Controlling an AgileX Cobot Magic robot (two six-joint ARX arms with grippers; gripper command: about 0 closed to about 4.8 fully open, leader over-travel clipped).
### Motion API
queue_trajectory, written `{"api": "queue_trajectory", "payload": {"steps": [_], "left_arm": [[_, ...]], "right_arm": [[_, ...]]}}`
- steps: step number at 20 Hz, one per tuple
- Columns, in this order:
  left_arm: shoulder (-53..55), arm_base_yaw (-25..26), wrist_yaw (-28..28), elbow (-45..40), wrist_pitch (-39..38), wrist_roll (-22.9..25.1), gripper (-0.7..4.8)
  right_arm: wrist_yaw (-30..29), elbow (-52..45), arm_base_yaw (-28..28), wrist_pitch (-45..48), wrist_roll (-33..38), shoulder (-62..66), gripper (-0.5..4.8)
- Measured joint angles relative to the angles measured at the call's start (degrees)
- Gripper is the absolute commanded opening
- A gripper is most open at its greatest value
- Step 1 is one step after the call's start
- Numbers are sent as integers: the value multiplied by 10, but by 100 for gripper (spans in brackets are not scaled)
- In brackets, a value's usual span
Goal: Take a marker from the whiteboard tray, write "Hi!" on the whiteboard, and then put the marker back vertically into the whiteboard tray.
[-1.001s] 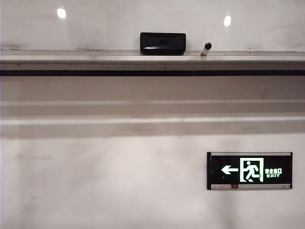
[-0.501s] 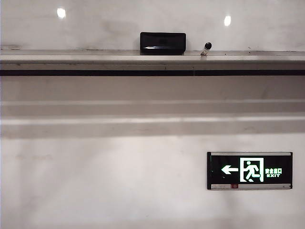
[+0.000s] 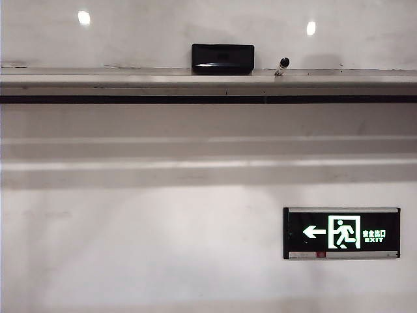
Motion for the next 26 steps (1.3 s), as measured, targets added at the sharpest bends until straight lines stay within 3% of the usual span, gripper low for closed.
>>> {"api": "queue_trajectory", "payload": {"steps": [3, 8, 11, 12, 13, 14, 15, 26], "left_arm": [[2, -44, -40, 0, -26, 27, -5], [2, -56, -52, 0, -41, 41, -6], [2, -56, -53, 1, -33, 43, -6], [2, -56, -52, 1, -30, 43, -6], [2, -56, -52, 1, -30, 43, -6], [2, -56, -51, 1, -30, 43, -6], [2, -56, -51, 1, -30, 43, -6], [3, -56, -50, 1, -30, 43, -6]], "right_arm": [[0, 0, 28, 13, 0, 31, -1], [2, 0, 74, 24, 0, 51, -1], [63, 0, 111, 24, 3, 66, 0], [104, 0, 129, 25, 3, 73, 30], [137, 0, 148, 31, 3, 81, 155], [157, 0, 163, 40, 3, 91, 370], [163, 0, 172, 54, 3, 108, 433], [222, 0, 177, 208, 27, 230, 439]]}}
